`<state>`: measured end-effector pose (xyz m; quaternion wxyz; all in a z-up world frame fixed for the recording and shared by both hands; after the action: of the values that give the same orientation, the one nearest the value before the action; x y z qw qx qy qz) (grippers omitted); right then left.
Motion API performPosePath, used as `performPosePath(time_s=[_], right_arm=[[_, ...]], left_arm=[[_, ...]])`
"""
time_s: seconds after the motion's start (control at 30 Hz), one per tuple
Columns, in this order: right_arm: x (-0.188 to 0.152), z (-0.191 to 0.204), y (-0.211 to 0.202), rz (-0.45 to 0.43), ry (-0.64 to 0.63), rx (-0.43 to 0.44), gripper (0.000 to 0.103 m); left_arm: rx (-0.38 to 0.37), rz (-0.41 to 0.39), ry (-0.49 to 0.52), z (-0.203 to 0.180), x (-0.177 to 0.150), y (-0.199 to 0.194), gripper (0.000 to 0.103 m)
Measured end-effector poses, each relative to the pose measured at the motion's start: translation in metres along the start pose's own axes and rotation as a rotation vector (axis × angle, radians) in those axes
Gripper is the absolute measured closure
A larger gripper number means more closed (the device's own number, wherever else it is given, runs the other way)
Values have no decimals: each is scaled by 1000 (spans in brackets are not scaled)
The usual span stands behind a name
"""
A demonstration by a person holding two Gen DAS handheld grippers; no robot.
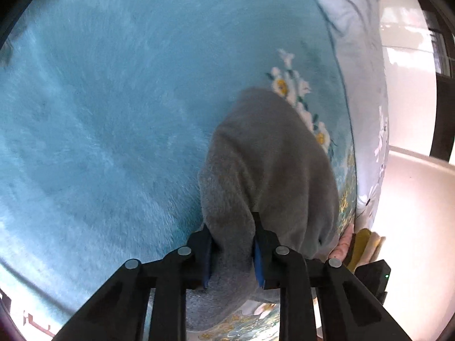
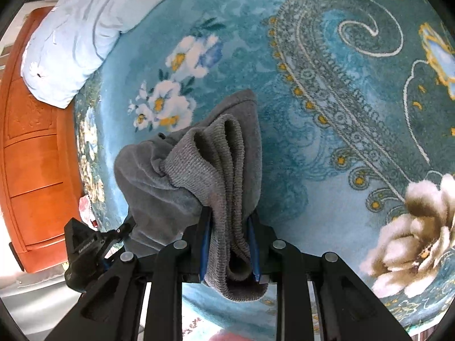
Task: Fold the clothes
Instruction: 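Grasp the folded sweatshirt with both grippers and lift it off the blanket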
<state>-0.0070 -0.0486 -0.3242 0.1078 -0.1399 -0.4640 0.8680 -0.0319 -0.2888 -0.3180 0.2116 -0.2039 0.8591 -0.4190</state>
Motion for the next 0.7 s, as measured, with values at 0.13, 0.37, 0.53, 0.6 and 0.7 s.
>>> performPosePath(time_s=[0.13, 0.37, 0.53, 0.6, 0.7], right_arm=[[-10, 14, -20, -23, -17, 35, 79], [-45, 37, -67, -82, -25, 107, 79], [-72, 62, -100, -145, -46, 146, 79], [-84, 74, -115, -185, -58, 161, 79], [-103, 92, -141, -257, -70, 184, 79]], left_arm=[[26, -11, 49, -17, -18, -24, 79], [19, -43, 142, -29, -41, -91, 79], [-21, -85, 225, -48, -55, -142, 79], [-48, -106, 262, -56, -59, -163, 79], [-90, -133, 310, -67, -71, -193, 79]])
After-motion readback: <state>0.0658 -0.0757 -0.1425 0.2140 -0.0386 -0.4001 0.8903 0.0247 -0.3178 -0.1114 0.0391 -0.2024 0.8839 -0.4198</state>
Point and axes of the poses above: each gripper's, at about its wrist camera, not at the fingertips, and y roughly the way its jaws point, z to its left, x to its top, the point moved 10 cm from there along y, roughly the way its jaws point, and after that the axes turned 2 degrees about -z, right-handed, at the moved point
